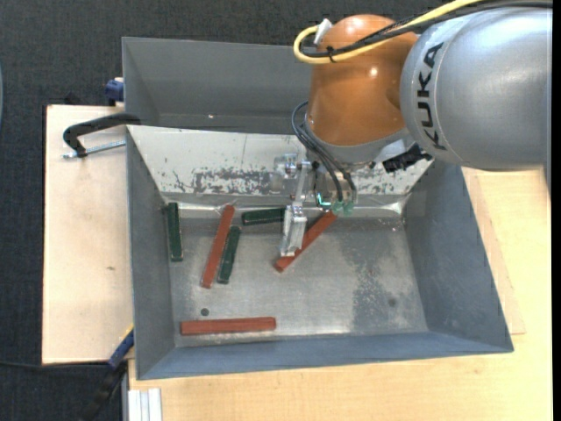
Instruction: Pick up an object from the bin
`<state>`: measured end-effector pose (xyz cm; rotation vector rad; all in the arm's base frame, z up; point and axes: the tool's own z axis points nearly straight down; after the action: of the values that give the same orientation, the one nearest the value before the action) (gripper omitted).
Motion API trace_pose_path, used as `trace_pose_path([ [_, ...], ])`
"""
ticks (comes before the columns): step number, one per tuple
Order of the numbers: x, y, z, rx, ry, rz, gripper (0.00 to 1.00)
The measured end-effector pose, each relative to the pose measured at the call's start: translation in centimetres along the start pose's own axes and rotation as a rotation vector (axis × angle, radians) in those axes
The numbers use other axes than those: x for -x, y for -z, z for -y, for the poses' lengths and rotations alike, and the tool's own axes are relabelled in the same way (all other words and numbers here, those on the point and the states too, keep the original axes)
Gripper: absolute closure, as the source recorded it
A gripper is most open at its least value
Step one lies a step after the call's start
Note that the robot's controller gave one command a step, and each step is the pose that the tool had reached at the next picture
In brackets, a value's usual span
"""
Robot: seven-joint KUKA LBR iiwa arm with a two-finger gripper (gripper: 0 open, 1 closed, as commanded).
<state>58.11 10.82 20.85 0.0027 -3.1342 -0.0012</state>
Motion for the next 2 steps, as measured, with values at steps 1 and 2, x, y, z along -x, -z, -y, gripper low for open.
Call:
trace_pose_path([
  [1,0.2,0.5,0.1,0.001,-0.001,0.009,0.00],
  [2,0.0,-4.0,2.5,0.000,0.112,0.011,0.00],
])
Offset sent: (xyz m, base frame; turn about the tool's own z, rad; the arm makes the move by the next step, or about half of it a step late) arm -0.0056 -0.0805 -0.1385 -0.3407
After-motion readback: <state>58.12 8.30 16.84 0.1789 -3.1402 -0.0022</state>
